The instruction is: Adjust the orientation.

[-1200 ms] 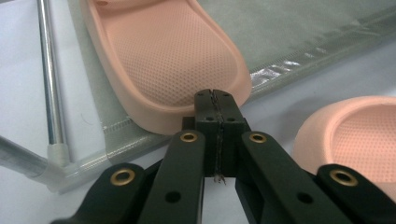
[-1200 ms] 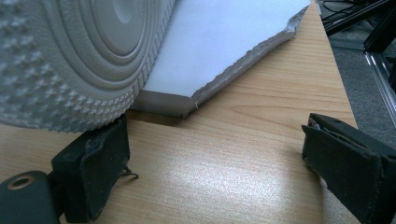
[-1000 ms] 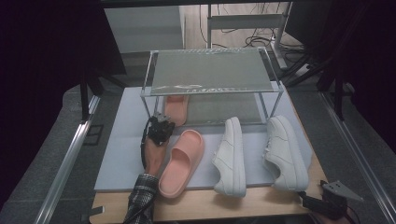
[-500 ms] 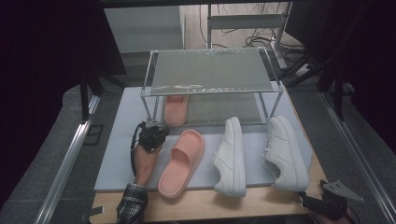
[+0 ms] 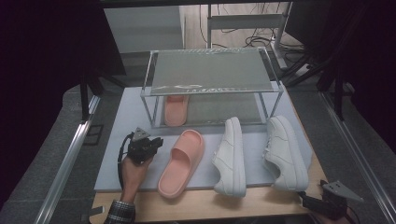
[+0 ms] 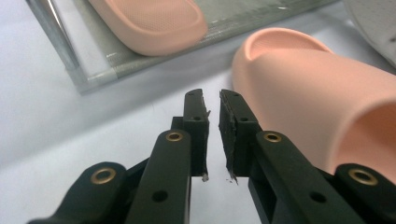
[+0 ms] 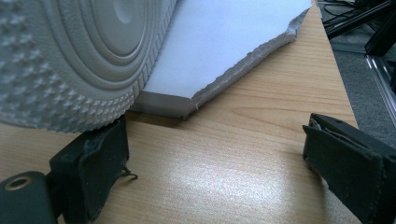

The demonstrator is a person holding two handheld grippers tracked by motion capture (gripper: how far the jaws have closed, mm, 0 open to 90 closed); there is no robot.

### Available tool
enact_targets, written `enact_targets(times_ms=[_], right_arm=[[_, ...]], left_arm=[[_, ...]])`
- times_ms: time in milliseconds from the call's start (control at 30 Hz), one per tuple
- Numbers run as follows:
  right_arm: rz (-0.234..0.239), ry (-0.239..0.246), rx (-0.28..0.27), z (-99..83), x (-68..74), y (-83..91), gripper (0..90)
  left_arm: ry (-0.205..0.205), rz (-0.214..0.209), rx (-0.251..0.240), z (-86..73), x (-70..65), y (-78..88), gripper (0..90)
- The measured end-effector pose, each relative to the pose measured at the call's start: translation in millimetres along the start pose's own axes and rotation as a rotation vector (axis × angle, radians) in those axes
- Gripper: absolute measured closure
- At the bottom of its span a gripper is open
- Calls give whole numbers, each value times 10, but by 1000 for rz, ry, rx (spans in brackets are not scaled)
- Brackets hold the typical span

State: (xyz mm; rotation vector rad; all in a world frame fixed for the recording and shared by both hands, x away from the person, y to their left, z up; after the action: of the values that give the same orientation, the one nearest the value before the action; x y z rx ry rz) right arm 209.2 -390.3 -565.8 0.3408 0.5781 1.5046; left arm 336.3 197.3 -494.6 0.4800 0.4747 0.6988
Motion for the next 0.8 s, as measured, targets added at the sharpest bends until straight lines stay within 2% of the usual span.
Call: enact_targets(times_ms=[300,433,800], right_arm=[[1,-2,-2,0,1,-3,65],[2,-2,-2,0,0,-3,65],[3,0,-4,0,-2,-5,64]], left_arm=[[4,-43,-8,-126,-153,179,713],[-7,-41,-12,-157,-230,221,629],[-30,-85,-19,-201,-408,181,528]])
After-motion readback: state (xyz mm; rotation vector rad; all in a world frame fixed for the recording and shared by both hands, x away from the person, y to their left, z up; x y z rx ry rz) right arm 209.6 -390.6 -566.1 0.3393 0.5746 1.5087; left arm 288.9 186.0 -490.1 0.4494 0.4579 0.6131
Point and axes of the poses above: each handheld gripper's, and its own axes: y roughly backward along the jaws, z roughly out of its top, x roughly to its left, the point moved 2 cm from there along -y, roughly forward along the jaws, and after that the axes turned 15 degrees about -z, right-handed, at the moved point
